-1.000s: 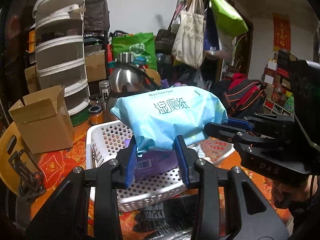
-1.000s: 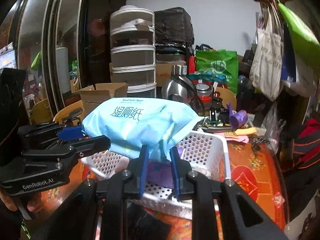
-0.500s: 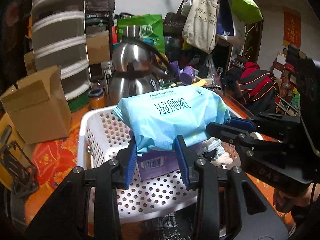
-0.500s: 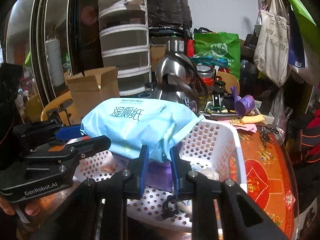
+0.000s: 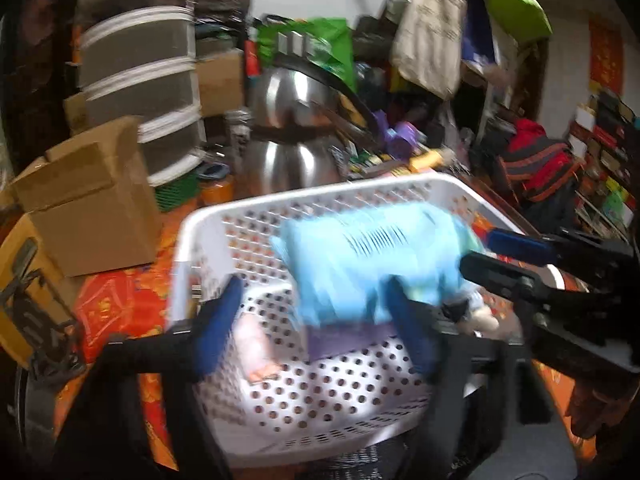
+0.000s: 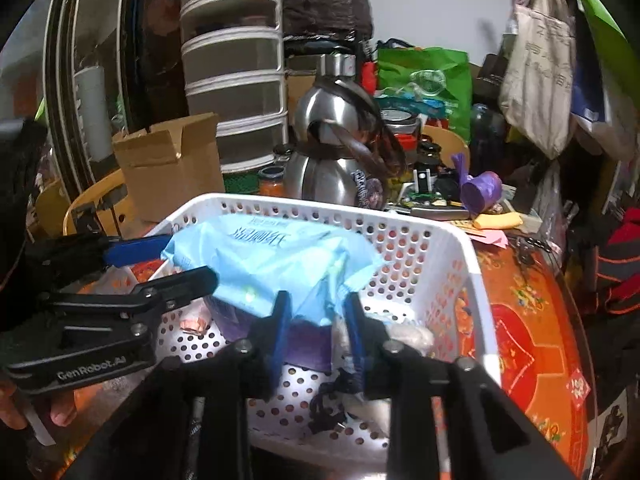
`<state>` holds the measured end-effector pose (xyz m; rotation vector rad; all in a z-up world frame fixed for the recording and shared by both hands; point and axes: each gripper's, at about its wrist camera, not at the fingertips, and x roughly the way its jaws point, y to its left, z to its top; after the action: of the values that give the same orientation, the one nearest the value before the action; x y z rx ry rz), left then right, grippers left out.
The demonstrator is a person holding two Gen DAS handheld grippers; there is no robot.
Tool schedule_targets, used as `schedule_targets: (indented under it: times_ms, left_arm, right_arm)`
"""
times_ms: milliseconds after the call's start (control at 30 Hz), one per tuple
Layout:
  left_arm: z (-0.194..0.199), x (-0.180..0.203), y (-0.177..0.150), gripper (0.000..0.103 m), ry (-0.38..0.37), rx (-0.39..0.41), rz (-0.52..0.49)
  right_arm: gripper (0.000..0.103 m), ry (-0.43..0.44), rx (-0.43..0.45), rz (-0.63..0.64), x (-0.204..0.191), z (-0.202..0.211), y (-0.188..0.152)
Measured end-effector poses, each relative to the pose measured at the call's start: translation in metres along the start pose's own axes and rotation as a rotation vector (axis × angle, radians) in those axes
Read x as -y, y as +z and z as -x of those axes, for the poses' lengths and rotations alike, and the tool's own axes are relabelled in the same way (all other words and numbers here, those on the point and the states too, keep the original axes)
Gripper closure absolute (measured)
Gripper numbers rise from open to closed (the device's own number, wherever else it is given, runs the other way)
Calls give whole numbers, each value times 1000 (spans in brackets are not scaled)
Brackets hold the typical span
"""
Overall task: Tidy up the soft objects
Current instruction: 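Open both grippers and move back to the pink-and-white packet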
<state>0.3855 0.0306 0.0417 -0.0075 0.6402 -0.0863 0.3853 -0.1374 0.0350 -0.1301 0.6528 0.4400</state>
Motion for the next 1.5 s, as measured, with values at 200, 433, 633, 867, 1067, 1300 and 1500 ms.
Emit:
schedule_targets:
  times_ms: [200, 433, 633, 867, 1067, 1300, 1500]
  left_arm:
    - [20, -17, -3, 12, -8, 30, 46]
    - [47, -23, -13, 12, 1, 65, 118]
    - [67, -13, -20, 12, 8, 39, 104]
    - [117, -13, -57, 12, 2, -1, 124]
    - [146, -9, -130, 12, -17, -60, 129]
    - [159, 4, -215, 12, -64, -136, 170]
    - [150, 33, -249, 13, -54, -183, 96]
  right_arm:
    - [29, -2, 21, -60, 15, 19, -3]
    - [25, -22, 16, -77, 20, 27, -12]
    - [25, 11, 26, -115, 17, 44, -18]
    - [25, 69, 61, -143, 11, 96, -42]
    - [22, 84, 27, -166, -1, 132, -110]
    - [22, 85, -88, -224, -17, 143, -203]
    - [39, 79, -119, -213, -25, 146, -239]
